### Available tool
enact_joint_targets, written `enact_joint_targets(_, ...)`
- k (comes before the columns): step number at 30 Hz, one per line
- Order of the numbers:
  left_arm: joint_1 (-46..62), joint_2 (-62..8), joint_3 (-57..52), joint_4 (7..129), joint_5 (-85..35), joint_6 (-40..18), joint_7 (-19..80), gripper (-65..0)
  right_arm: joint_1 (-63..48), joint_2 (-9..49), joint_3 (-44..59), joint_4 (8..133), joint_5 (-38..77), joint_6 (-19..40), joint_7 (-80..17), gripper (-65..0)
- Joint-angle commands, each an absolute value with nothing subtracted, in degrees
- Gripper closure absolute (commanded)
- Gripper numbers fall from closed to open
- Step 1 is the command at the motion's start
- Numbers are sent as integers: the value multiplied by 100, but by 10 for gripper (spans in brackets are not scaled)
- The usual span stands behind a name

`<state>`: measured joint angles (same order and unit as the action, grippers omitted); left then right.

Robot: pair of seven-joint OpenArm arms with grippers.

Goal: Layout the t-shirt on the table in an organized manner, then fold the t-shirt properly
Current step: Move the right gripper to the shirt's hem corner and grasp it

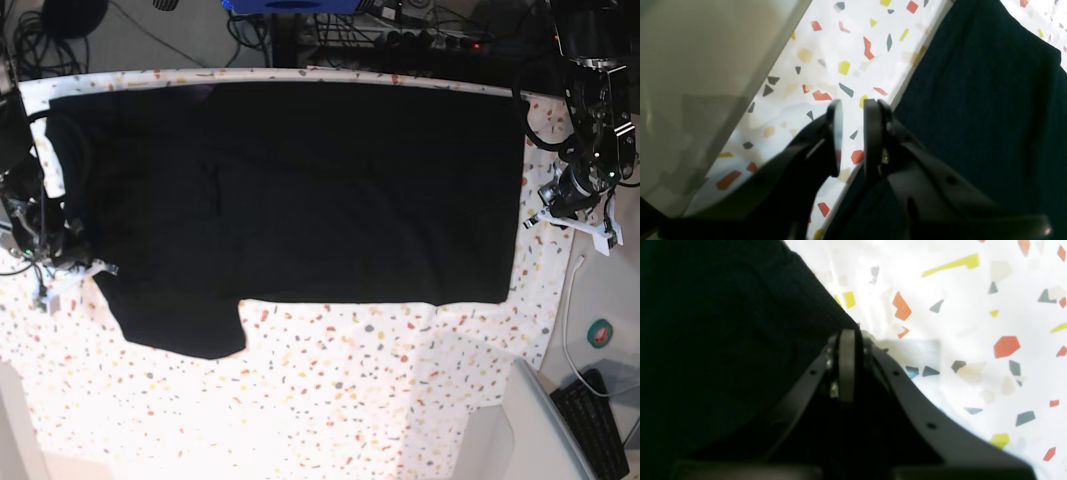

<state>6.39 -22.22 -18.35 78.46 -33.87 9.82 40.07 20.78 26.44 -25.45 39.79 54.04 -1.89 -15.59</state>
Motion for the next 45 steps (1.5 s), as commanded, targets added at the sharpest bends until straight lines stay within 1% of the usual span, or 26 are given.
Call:
enact_joint_targets(1,576,-2334,-1886,7925,-3380,963,3899,-102,2176,2686,-2510,4040,5437,-136,-1640,0)
enact_joint_targets(3,576,-2352,-1886,7925,-3380,963,3899,-102,2158,2686,-2510,4171,5437,-145,-1657,0)
enact_joint_targets(7,576,-2360,-1886,7925,-3380,963,3899,-102,1938,2809,-2501,4927,5446,-198,-1807,0)
enact_joint_targets(9,567,-2360,-1886,7925,-3380,963,3899,-100,1842,2862,-2387,5341,5446,-418,-2044,0)
enact_joint_targets(12,567,-2360,-1886,7925,-3380,963,3899,-100,1481,2879,-1947,6044,5446,-778,-2378,0)
enact_joint_targets(16,567,-2360,-1886,7925,-3380,963,3899,-100,963,2888,-1332,6958,5446,-980,-2782,0)
enact_joint_targets(19,567,-2360,-1886,7925,-3380,963,3899,-100,585,2844,-910,7477,5446,-1244,-3169,0)
enact_joint_targets(21,567,-2360,-1886,7925,-3380,963,3899,-100,295,2835,-743,7864,5446,-1411,-3213,0)
enact_joint_targets(26,567,-2360,-1886,7925,-3380,963,3899,-100,-347,2668,-444,8549,5446,-1745,-3248,0)
enact_joint_targets(29,567,-2360,-1886,7925,-3380,963,3899,-100,-673,2457,-400,8804,5446,-1798,-3248,0)
enact_joint_targets(32,567,-2360,-1886,7925,-3380,963,3899,-100,-760,2308,-435,8804,5446,-1798,-3257,0)
enact_joint_targets(34,567,-2360,-1886,7925,-3380,963,3899,-100,-769,2167,-400,8804,5446,-1798,-3477,0)
enact_joint_targets(38,567,-2360,-1886,7925,-3380,963,3899,-100,-708,2088,-374,8971,5446,-1798,-3591,-215)
enact_joint_targets(39,567,-2369,-1886,7925,-3380,963,3899,-100,-646,2088,-268,8998,5446,-1798,-3538,-254)
enact_joint_targets(40,576,-2369,-1886,7925,-3380,963,3899,-100,-576,2070,-136,8998,5446,-1798,-3442,-281)
enact_joint_targets(42,576,-2369,-1895,7925,-3380,963,3899,-100,-251,1947,136,8778,5446,-1789,-3275,-314)
enact_joint_targets(45,602,-2334,-2193,7925,-3371,963,3899,-100,488,1895,374,7864,5446,-1763,-3292,-327)
